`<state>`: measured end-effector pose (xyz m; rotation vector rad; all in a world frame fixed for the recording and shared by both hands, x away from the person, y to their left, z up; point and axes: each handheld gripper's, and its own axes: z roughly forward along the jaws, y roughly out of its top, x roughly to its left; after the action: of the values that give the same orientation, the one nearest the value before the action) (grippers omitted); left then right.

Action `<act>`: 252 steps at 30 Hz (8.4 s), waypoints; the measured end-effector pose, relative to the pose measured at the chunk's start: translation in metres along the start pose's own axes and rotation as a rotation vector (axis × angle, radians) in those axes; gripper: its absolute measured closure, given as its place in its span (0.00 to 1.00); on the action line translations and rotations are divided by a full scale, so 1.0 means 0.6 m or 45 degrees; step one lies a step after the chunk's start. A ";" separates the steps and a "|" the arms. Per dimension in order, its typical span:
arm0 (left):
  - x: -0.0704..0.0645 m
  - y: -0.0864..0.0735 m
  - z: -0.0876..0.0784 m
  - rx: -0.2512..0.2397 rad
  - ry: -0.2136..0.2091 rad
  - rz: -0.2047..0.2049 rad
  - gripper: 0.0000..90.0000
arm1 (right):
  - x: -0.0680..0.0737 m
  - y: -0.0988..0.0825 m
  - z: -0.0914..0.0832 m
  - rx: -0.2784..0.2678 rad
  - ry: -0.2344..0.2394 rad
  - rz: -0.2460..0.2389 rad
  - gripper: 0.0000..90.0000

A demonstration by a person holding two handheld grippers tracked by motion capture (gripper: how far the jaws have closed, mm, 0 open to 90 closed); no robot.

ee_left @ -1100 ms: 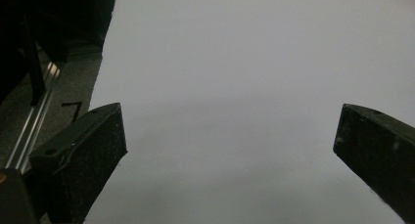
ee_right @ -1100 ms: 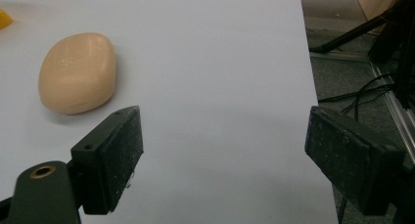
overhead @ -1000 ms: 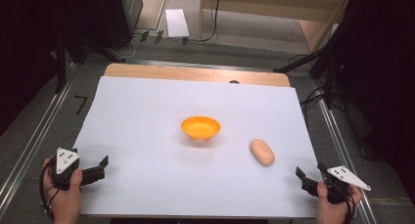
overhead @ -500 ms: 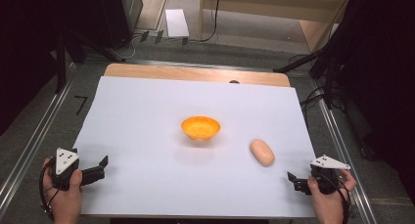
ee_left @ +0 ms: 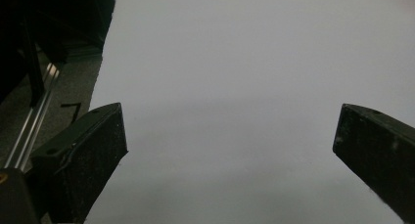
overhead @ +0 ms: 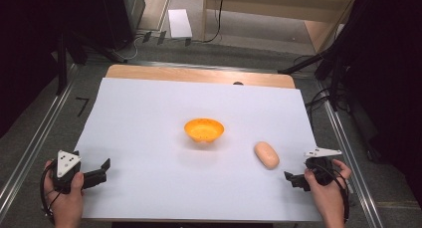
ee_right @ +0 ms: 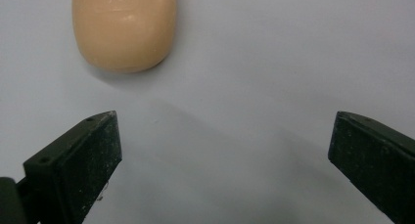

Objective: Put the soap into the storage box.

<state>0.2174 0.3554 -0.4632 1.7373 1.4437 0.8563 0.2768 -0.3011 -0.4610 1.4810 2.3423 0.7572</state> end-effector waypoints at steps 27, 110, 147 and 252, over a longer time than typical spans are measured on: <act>0.000 0.000 0.000 -0.003 -0.003 -0.003 0.00 | 0.008 0.062 0.029 0.111 0.039 0.009 0.01; 0.000 0.000 0.001 0.006 -0.009 0.008 0.00 | 0.084 0.154 0.063 0.100 0.118 -0.234 0.37; 0.000 0.000 0.001 0.009 -0.014 0.000 0.00 | 0.167 0.299 0.066 0.011 0.322 -0.793 0.37; 0.001 0.001 0.002 0.014 -0.003 -0.011 0.00 | 0.278 0.391 0.151 0.056 0.506 -1.043 0.31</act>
<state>0.2185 0.3560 -0.4633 1.7386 1.4556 0.8432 0.4239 -0.0457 -0.3963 0.2788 2.9062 0.7956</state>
